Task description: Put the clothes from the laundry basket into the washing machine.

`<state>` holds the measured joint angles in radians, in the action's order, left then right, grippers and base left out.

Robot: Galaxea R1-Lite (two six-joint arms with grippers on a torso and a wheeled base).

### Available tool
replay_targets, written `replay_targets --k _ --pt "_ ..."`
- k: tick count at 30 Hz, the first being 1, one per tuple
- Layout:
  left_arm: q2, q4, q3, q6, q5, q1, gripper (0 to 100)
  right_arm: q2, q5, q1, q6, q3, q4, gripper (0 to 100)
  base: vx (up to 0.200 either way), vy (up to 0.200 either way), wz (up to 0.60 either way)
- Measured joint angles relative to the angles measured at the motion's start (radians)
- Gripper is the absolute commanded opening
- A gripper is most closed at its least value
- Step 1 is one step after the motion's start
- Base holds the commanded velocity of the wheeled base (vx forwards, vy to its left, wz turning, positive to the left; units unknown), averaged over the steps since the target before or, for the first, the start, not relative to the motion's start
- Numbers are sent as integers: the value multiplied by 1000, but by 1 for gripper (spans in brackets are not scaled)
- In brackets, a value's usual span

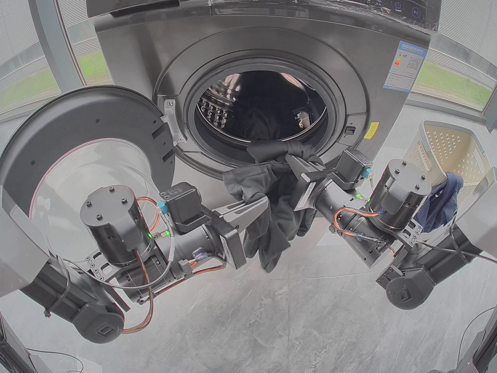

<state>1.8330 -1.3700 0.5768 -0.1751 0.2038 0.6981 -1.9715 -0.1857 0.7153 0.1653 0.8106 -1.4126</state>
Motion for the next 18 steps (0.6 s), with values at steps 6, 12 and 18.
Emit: replay_targets --k 6,12,18 --pt "1 -10 32 -2 -7 -3 0 -2 0 3 0 -14 0 100 0 0 0" --pt "2 -14 66 -3 -12 -8 0 -2 1 5 0 -48 -1 100 0 0 0" --pt "16 -12 143 -9 -43 -25 0 3 7 3 -2 -126 -2 100 0 0 0"
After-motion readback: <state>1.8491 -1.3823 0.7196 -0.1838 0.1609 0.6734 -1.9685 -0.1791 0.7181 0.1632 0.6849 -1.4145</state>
